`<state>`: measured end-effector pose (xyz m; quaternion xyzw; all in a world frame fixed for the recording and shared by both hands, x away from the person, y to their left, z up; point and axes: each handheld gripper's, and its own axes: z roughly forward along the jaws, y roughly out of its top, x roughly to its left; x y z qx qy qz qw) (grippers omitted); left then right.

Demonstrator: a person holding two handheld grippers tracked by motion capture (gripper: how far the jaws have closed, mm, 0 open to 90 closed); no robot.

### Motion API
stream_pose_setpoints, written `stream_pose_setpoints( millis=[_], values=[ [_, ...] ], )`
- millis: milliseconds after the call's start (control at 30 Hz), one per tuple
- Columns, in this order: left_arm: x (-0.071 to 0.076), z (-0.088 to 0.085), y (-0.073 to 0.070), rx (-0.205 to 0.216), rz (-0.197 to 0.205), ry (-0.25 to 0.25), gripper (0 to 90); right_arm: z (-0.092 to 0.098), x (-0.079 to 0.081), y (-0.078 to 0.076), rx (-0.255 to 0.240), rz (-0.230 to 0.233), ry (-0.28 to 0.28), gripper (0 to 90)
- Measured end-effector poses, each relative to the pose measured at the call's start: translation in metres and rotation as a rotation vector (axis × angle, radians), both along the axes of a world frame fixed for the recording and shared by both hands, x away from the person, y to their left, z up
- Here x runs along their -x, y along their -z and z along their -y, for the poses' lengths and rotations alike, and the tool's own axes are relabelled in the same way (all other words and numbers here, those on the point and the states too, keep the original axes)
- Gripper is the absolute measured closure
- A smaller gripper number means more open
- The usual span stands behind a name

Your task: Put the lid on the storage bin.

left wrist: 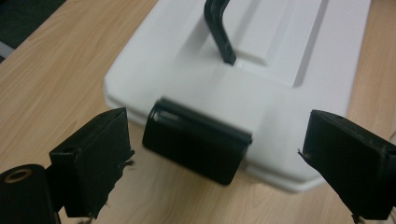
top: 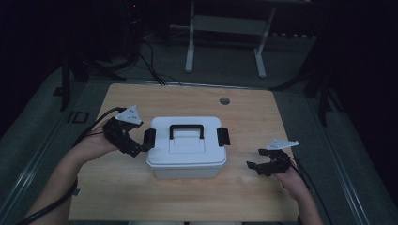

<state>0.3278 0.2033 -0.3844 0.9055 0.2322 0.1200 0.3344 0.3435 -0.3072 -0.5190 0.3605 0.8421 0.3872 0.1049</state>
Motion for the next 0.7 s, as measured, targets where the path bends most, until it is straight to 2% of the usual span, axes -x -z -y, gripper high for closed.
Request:
stream_pose_setpoints(
  millis=[33, 100, 267, 400, 467, 700],
  values=[
    [0.003, -0.006, 0.003, 0.014, 0.005, -0.012, 7.6, 0.002, 0.0, 0.001, -0.014, -0.003, 0.02, 16.4],
    [0.006, -0.011, 0.006, 0.01, 0.012, -0.014, 7.6, 0.004, 0.001, 0.002, -0.016, -0.003, 0.026, 16.4],
    [0.013, -0.024, 0.013, 0.03, 0.008, -0.021, 7.7, 0.006, 0.002, 0.005, -0.007, -0.003, 0.025, 16.4],
    [0.017, -0.034, 0.02, 0.027, 0.018, -0.022, 7.7, 0.006, 0.003, 0.007, -0.009, -0.002, 0.029, 16.4],
    [0.02, -0.04, 0.023, 0.039, 0.024, -0.031, 7.6, 0.006, 0.004, 0.008, -0.002, -0.001, 0.029, 16.4],
    [0.025, -0.054, 0.041, 0.046, 0.011, -0.061, 7.7, 0.006, 0.004, 0.007, 0.004, 0.015, 0.029, 16.4]
  ],
)
